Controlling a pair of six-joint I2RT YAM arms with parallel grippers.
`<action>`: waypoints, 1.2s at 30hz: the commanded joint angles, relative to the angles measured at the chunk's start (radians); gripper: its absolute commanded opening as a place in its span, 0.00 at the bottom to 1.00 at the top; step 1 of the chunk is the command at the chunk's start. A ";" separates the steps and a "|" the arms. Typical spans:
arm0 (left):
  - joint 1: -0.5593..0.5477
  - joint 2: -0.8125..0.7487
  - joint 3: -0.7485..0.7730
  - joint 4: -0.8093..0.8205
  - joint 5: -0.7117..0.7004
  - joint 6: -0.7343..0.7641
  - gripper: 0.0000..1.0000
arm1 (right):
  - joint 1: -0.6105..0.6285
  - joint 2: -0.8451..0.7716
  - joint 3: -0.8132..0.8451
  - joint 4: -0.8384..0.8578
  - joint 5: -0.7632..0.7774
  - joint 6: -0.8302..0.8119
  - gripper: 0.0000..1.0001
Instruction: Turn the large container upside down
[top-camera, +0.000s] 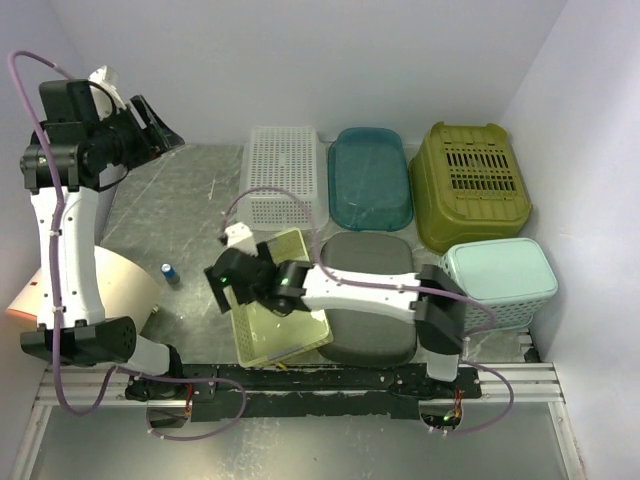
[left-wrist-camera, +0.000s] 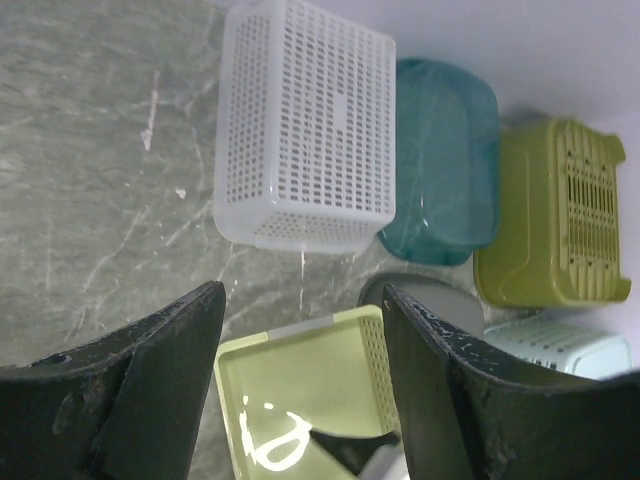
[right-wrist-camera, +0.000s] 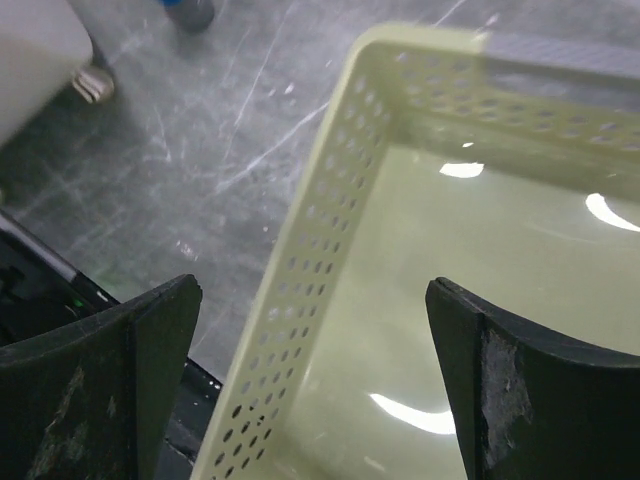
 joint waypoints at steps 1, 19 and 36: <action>0.036 -0.001 0.051 0.005 -0.039 -0.061 0.74 | 0.061 0.133 0.096 -0.059 0.035 0.023 0.95; 0.037 -0.083 -0.095 0.125 0.067 -0.094 0.74 | 0.090 0.257 0.254 -0.107 0.118 0.056 0.00; 0.037 -0.104 0.027 0.231 0.330 -0.202 0.74 | -0.177 -0.112 0.031 0.289 -0.651 0.079 0.00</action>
